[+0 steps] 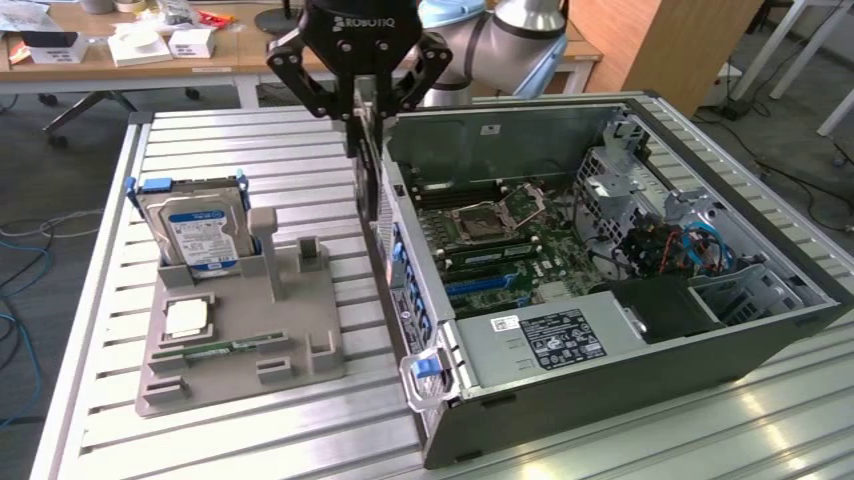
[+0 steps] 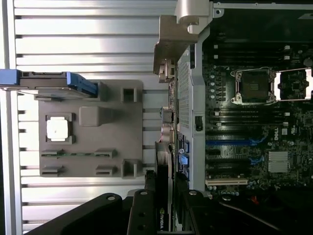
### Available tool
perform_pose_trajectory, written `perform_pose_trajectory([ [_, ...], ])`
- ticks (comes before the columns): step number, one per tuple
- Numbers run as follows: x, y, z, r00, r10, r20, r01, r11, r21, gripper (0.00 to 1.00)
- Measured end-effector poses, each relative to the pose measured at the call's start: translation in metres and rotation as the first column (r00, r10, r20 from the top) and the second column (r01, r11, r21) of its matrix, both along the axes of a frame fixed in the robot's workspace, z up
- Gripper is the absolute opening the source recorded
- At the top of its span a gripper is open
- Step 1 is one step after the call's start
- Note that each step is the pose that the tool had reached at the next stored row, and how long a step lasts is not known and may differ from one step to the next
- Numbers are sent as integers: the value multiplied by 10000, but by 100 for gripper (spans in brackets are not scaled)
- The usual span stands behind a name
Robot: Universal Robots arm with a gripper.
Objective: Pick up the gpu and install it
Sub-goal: 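Pick up the gpu and move the gpu toward the slot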
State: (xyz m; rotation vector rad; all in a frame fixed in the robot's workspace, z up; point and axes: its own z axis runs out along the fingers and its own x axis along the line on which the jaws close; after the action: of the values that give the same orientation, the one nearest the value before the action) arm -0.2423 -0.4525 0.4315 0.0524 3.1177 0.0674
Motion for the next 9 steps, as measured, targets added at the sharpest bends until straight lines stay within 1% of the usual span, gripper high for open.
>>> perform_pose_trajectory([
  [9, 327, 0, 0, 10000, 1, 0, -1, 10000, 3, 27],
])
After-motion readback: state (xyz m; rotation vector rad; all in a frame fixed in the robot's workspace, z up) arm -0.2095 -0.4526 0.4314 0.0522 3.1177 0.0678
